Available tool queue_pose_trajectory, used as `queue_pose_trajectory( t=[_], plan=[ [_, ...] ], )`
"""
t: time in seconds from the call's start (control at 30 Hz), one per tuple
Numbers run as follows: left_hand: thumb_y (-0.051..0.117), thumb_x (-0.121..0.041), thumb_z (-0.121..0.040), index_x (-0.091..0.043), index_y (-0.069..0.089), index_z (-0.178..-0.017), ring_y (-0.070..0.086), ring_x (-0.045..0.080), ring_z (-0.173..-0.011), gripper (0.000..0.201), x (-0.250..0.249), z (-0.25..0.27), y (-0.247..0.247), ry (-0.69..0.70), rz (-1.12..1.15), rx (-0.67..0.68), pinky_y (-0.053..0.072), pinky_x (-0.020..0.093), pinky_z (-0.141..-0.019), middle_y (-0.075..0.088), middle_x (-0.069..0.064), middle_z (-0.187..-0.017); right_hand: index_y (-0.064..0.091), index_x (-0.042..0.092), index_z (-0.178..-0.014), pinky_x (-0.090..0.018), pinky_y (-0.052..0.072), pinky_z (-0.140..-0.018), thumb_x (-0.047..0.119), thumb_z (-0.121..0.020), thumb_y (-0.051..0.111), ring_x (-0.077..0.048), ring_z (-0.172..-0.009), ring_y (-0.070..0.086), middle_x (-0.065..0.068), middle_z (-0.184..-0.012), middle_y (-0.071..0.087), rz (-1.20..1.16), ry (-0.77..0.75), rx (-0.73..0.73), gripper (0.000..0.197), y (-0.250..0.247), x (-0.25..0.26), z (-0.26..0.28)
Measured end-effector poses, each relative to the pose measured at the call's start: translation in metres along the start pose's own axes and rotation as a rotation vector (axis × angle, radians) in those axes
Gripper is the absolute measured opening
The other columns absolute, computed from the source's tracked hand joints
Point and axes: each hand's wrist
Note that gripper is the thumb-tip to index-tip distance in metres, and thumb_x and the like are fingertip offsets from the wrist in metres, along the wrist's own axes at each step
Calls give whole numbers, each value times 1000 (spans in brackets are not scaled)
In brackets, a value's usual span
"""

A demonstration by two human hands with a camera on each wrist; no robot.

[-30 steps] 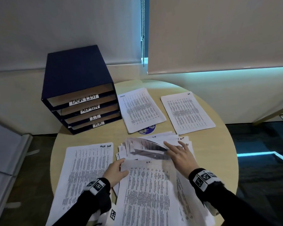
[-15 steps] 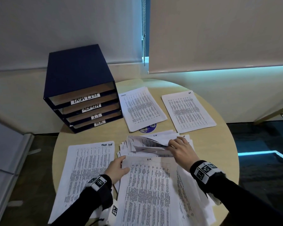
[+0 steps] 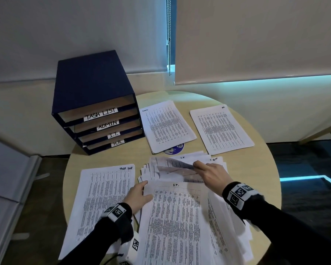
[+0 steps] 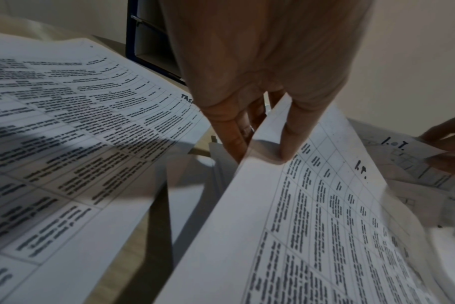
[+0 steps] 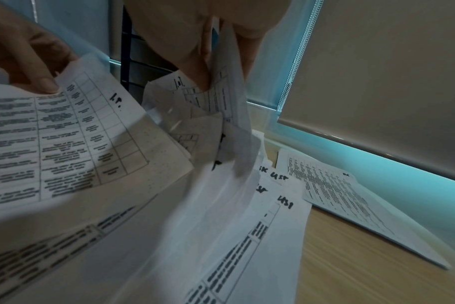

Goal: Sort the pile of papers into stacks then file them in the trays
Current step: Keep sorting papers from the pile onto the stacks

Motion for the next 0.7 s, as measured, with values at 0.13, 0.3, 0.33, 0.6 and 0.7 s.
queue_pose_trajectory(
  t=[0.13, 0.3, 0.33, 0.6, 0.7],
  plan=[
    [72, -33, -76, -17, 35, -147, 52, 19, -125, 82, -1, 2, -1, 11, 10, 12, 42, 45, -107, 50, 3, -141, 73, 12, -91, -24, 44, -39, -4, -51, 77, -15, -45, 50, 3, -88, 64, -11, -54, -17, 44, 0, 0, 0],
    [71, -33, -80, -18, 33, -148, 51, 20, -125, 79, -1, 2, 0, 8, 3, 17, 41, 45, -108, 50, 1, -141, 75, 17, -91, -30, 51, -69, 4, -68, 64, -21, -90, 61, 7, -93, 68, -26, -125, -84, 28, -4, 1, 3],
    [72, -41, -74, -20, 35, -146, 52, 18, -125, 84, 2, 0, 0, 13, -4, 22, 42, 45, -107, 51, 0, -140, 75, 18, -90, -31, 48, -75, 4, -65, 68, -21, -90, 62, 7, -92, 68, -21, -119, -84, 29, -5, 3, 3],
    [63, -56, -65, -28, 36, -144, 52, 15, -125, 89, 16, -15, 2, -4, -59, 0, 42, 44, -107, 51, -4, -141, 72, 7, -84, -35, 55, -54, -10, -70, 73, -23, -60, 61, -4, -83, 62, -421, 269, -85, 22, -15, 18, -2],
    [66, -38, -81, -24, 33, -147, 52, 17, -125, 74, 3, -6, 3, 11, -50, 10, 42, 44, -107, 51, -1, -141, 71, 3, -84, -34, 54, -54, -9, -78, 67, -25, -59, 62, -7, -88, 62, -463, 326, -96, 14, -36, 13, -14]
  ],
)
Point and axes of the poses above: each hand's wrist, its own z-axis away from the middle knuckle, its own y-axis out of the palm, x = y × z
